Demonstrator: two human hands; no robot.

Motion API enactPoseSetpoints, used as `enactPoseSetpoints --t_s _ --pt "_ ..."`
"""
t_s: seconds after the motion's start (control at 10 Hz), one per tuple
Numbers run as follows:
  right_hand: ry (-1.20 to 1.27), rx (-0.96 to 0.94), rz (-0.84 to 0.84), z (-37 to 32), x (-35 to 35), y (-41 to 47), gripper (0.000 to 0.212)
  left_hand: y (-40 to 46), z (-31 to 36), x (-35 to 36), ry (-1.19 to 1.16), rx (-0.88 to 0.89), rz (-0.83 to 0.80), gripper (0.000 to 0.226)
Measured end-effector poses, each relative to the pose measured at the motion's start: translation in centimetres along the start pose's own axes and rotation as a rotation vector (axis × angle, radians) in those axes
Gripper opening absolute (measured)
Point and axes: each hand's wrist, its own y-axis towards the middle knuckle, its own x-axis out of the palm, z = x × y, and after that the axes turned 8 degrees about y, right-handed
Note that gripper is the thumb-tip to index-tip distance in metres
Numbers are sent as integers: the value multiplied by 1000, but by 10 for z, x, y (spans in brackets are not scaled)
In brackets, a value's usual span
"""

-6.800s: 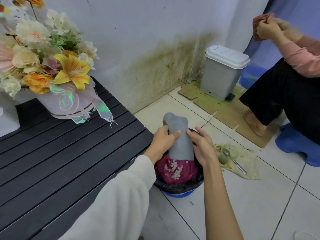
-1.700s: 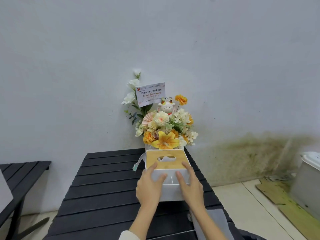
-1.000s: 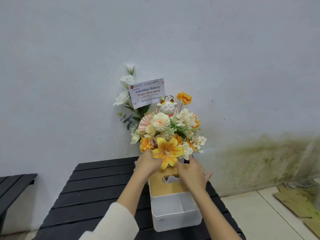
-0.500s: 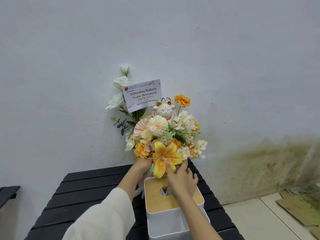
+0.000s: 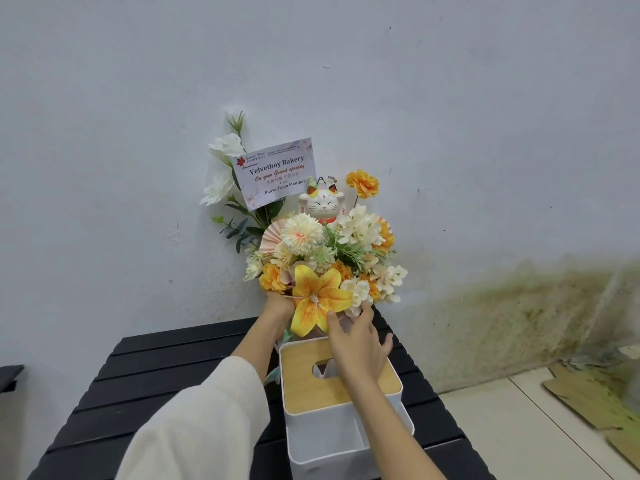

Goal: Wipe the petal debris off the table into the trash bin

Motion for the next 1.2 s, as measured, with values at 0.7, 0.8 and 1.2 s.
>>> enactPoseSetpoints --t_s 0.7,0.8,1.2 --pt "-298 -156 -201 23 -34 -62 36 -135 -53 23 968 200 128 53" --pt "-264 -156 -182 22 -32 -58 40 -130 -50 23 990 162 117 54" --pt "-179 -171 -90 15 -38 -57 39 -130 -36 9 915 187 105 49"
